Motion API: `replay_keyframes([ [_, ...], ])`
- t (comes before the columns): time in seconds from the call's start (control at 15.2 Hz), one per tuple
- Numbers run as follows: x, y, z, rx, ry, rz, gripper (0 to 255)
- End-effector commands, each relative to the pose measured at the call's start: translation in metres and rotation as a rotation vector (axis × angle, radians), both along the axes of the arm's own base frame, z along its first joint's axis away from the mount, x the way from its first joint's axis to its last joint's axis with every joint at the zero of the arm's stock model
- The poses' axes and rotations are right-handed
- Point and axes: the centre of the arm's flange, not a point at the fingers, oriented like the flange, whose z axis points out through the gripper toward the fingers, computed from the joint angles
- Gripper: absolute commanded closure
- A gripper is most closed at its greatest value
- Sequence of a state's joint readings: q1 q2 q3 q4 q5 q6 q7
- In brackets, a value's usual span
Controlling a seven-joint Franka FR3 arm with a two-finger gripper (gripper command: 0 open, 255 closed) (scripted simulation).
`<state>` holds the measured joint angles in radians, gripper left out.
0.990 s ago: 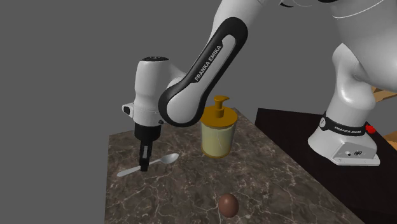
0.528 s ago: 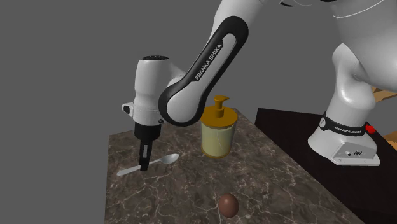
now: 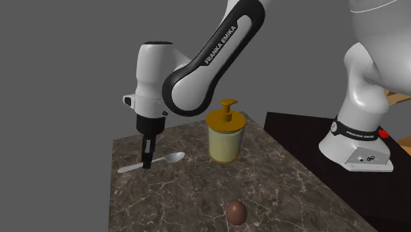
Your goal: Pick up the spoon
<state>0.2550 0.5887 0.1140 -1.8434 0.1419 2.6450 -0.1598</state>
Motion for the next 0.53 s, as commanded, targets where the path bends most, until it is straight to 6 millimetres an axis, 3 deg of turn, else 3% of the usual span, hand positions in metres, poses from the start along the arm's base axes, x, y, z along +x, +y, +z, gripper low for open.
replay_keyframes([
  [0.0, 0.0, -0.001, 0.012, 0.0, 0.0, 0.0, 255],
  [0.33, 0.0, -0.001, 0.038, 0.0, 0.0, 0.0, 255],
  [0.46, 0.0, -0.001, 0.039, 0.0, 0.0, 0.0, 255],
])
